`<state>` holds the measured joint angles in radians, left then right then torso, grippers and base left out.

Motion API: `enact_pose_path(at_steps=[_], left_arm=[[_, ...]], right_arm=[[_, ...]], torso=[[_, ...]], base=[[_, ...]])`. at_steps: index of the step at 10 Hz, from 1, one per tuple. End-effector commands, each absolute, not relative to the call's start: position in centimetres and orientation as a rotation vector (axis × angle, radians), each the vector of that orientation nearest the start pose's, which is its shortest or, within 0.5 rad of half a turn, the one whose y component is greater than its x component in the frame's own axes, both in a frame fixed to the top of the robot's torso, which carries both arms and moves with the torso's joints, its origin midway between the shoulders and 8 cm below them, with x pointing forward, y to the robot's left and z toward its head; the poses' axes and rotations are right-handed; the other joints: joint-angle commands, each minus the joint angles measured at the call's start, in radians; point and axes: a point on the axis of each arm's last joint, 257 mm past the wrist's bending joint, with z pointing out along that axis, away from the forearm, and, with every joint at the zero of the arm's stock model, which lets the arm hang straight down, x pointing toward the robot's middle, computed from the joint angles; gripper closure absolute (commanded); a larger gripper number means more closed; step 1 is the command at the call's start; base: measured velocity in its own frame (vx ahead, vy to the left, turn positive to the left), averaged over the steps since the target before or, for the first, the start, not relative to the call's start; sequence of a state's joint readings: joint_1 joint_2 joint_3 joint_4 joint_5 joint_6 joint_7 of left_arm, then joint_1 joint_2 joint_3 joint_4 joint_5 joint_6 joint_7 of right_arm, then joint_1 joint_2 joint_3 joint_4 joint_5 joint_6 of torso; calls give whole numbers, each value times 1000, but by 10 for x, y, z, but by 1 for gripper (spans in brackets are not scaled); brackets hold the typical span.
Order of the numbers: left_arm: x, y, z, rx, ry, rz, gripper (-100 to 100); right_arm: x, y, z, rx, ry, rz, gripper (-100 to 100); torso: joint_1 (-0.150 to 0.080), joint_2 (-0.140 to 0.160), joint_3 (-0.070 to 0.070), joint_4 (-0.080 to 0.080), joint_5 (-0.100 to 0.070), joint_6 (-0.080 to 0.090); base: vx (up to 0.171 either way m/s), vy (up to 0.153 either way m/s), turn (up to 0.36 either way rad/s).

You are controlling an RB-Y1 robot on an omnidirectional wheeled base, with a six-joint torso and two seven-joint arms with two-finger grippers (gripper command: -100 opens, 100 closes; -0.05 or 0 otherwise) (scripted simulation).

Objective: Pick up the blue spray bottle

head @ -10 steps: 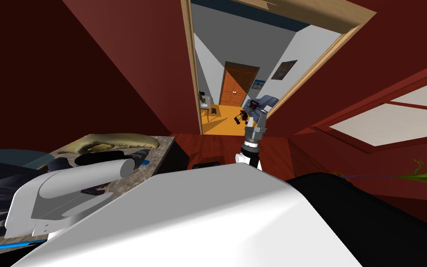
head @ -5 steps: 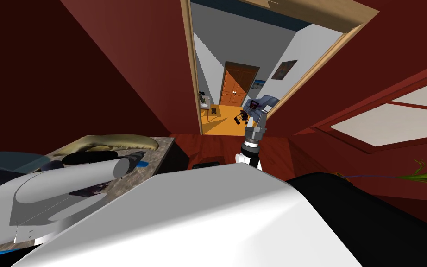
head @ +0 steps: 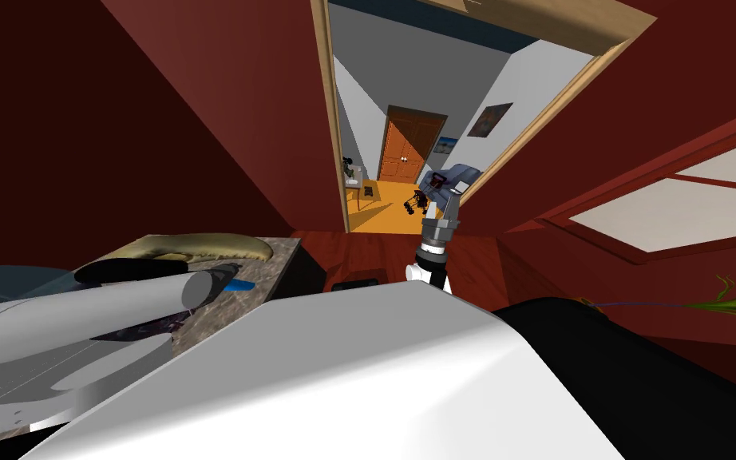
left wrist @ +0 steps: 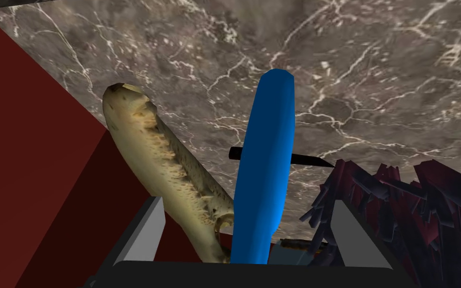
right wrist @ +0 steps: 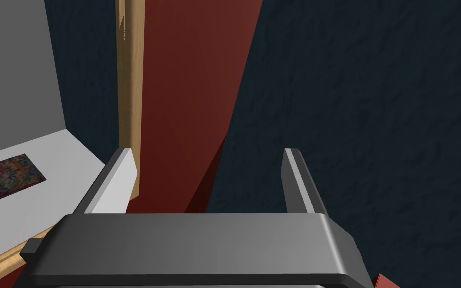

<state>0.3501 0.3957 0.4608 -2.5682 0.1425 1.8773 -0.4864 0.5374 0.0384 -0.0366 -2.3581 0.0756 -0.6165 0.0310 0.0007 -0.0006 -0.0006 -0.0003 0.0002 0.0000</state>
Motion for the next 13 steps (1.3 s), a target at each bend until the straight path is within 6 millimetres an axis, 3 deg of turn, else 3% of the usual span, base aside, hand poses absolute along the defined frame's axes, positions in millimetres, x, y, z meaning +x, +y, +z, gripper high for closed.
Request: enact_pose_path(at_steps=[1,4,5,6,11,12,13], left_arm=[[218,479,-210,-1570,1974,287,-100],[217,479,-205,-1568,1969,296,-100],[216,479,-205,-1569,1969,298,0],[221,484,-210,-1571,1968,299,-100],[229,492,-221,-1576,1967,302,-100],[229,492,-222,-1574,1966,301,100],[229,492,-222,-1574,1966,301,100]], right_arm=[[303,-279,67,488,527,1206,0],[303,-279,67,488,526,1206,0],[303,-279,67,488,526,1206,0],[303,-279,67,488,526,1206,0],[303,-279,67,488,526,1206,0],[303,-279,67,488,526,1206,0],[303,-279,67,488,526,1206,0]], torso=[[0,0,0,0,0,0],[0,1,0,0,0,0],[0,1,0,0,0,0],[-1,1,1,0,0,0],[0,2,1,0,0,0],[0,2,1,0,0,0],[-1,1,1,0,0,0]], base=[[13,11,-9],[5,6,-3],[0,0,0],[-9,2,-12],[-12,5,-9],[0,0,0],[0,0,0]])
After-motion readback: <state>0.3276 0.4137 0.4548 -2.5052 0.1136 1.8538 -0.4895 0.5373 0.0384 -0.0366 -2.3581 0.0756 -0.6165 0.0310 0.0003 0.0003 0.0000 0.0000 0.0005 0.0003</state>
